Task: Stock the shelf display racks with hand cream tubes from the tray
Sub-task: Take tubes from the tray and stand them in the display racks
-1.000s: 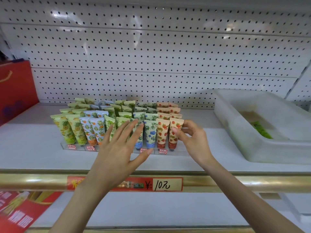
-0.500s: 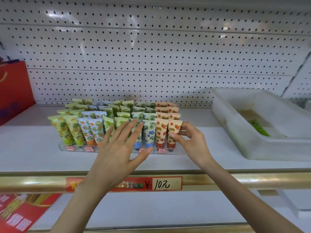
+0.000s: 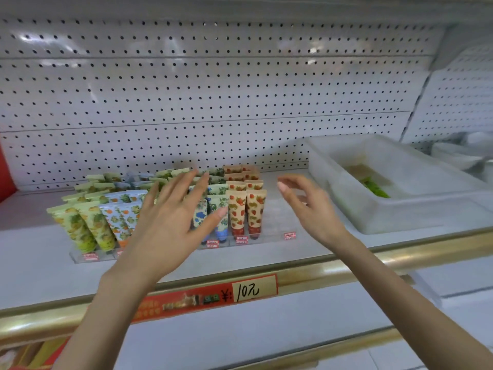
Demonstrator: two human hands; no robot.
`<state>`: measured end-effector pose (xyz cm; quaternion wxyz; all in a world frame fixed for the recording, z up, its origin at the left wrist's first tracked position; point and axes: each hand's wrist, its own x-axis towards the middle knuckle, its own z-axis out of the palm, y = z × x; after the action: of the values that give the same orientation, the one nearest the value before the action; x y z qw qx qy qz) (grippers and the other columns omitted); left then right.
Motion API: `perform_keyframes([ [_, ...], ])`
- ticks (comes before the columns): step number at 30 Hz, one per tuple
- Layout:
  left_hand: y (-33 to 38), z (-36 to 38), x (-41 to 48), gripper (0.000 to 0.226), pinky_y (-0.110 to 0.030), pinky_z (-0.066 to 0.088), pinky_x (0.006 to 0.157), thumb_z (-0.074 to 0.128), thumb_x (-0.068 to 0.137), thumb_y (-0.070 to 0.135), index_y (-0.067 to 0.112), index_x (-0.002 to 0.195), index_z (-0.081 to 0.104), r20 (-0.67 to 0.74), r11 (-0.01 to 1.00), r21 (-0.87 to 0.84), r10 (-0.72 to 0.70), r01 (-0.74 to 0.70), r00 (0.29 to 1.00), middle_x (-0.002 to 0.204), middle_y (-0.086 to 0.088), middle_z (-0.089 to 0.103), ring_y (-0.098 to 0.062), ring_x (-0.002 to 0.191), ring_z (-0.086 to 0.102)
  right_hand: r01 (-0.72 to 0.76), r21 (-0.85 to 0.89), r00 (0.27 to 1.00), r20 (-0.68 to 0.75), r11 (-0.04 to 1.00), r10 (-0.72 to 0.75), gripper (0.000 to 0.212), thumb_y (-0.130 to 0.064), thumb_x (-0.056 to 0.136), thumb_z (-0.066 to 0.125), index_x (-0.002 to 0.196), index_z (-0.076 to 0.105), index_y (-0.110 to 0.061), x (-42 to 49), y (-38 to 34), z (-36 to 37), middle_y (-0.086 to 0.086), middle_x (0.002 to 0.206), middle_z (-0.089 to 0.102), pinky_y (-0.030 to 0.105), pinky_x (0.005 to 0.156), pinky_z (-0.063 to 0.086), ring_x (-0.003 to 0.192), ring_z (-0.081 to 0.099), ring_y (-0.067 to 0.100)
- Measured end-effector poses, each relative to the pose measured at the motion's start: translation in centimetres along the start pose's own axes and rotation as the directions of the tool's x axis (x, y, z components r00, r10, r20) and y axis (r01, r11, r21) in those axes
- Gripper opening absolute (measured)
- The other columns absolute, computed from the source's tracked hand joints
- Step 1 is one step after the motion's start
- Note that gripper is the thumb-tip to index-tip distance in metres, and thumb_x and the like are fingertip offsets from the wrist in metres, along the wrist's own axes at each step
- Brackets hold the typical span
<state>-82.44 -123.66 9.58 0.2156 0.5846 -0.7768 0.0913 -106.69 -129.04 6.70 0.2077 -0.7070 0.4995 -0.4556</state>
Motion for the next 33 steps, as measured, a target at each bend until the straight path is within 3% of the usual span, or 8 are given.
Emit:
perform_keyframes([
  [2, 0.2, -0.5, 0.9, 0.087, -0.043, 0.008, 0.115, 0.004, 0.079, 0.073, 0.023, 0.147, 0.025, 0.01, 1.0, 0.012, 0.01, -0.01, 1.0, 0.154, 0.0, 0.022, -0.018, 0.141, 0.019, 0.092, -0.265, 0.996, 0.046, 0.96, -0.083, 0.059, -0.06, 0.088, 0.035, 0.132, 0.048, -0.022, 0.1, -0.4, -1.5, -0.007, 0.133, 0.05, 0.027, 0.102, 0.037, 0.125, 0.043, 0.006],
  [5, 0.9, -0.9, 2.4, 0.088, -0.043, 0.007, 0.115, -0.001, 0.076, 0.073, 0.026, 0.148, 0.018, 0.034, 0.999, 0.041, 0.028, -0.029, 0.999, 0.156, 0.002, 0.016, -0.017, 0.143, 0.014, 0.208, -0.617, 0.978, 0.145, 0.759, -0.15, 0.075, -0.07, 0.085, 0.018, 0.143, 0.033, -0.024, 0.2, -0.7, -3.7, -0.005, 0.147, 0.035, 0.034, 0.111, 0.022, 0.137, 0.027, 0.013],
  [8, 2.4, -1.0, 3.7, 0.088, -0.044, 0.005, 0.115, -0.003, 0.075, 0.074, 0.028, 0.148, 0.016, 0.041, 0.998, 0.034, 0.055, -0.056, 0.998, 0.156, 0.003, 0.014, -0.016, 0.143, 0.012, 0.221, -0.769, 0.974, 0.2, 0.6, -0.104, 0.086, -0.075, 0.08, 0.004, 0.147, 0.025, -0.025, 0.2, -0.5, -5.5, -0.004, 0.153, 0.026, 0.042, 0.116, 0.011, 0.143, 0.016, 0.017],
  [11, 4.7, -1.1, 4.9, 0.088, -0.043, 0.001, 0.116, -0.005, 0.073, 0.074, 0.031, 0.148, 0.013, 0.062, 0.995, 0.001, 0.095, -0.095, 0.994, 0.157, 0.006, 0.008, -0.013, 0.144, 0.007, 0.219, -0.832, 0.976, 0.194, 0.51, -0.102, 0.087, -0.072, 0.083, -0.001, 0.142, 0.039, -0.021, 0.4, 0.4, -7.5, 0.002, 0.149, 0.036, 0.054, 0.109, 0.023, 0.14, 0.03, 0.024],
  [20, 13.2, 1.9, 10.8, 0.092, -0.04, -0.002, 0.116, -0.011, 0.068, 0.073, 0.033, 0.148, 0.01, 0.107, 0.982, 0.0, 0.187, -0.188, 0.976, 0.157, 0.008, 0.004, -0.01, 0.143, 0.003, 0.129, -0.869, 0.991, 0.136, 0.477, -0.02, 0.099, -0.077, 0.073, -0.014, 0.144, 0.033, -0.027, 2.5, 5.8, -16.1, -0.003, 0.153, 0.027, 0.05, 0.114, 0.011, 0.144, 0.017, 0.019],
  [27, 18.2, 6.6, 14.4, 0.099, -0.039, 0.001, 0.115, -0.015, 0.062, 0.073, 0.031, 0.148, 0.011, 0.186, 0.99, 0.028, 0.132, -0.14, 0.974, 0.157, 0.007, 0.006, -0.011, 0.144, 0.005, 0.117, -0.867, 0.978, 0.184, 0.483, 0.093, 0.108, -0.081, 0.062, -0.021, 0.146, 0.025, -0.03, 5.5, 11.1, -22.0, -0.007, 0.155, 0.019, 0.047, 0.116, 0.007, 0.144, 0.01, 0.016],
  [30, 19.8, 8.3, 15.2, 0.103, -0.039, 0.007, 0.115, -0.017, 0.059, 0.073, 0.03, 0.148, 0.011, 0.236, 0.994, 0.032, 0.097, -0.107, 0.967, 0.157, 0.006, 0.008, -0.011, 0.143, 0.007, 0.146, -0.853, 0.96, 0.246, 0.501, 0.138, 0.088, -0.078, 0.078, 0.0, 0.147, 0.022, -0.029, 6.8, 12.6, -23.1, -0.006, 0.156, 0.015, 0.046, 0.116, 0.008, 0.144, 0.009, 0.016],
  [33, 21.0, 9.7, 15.7, 0.103, -0.039, 0.013, 0.114, -0.016, 0.06, 0.073, 0.029, 0.148, 0.011, 0.263, 0.997, 0.028, 0.068, -0.078, 0.962, 0.157, 0.006, 0.01, -0.012, 0.143, 0.01, 0.133, -0.798, 0.903, 0.342, 0.588, 0.26, 0.065, -0.054, 0.095, 0.034, 0.149, 0.015, -0.023, 8.3, 13.6, -23.5, -0.002, 0.156, 0.013, 0.042, 0.116, 0.016, 0.143, 0.014, 0.019],
])
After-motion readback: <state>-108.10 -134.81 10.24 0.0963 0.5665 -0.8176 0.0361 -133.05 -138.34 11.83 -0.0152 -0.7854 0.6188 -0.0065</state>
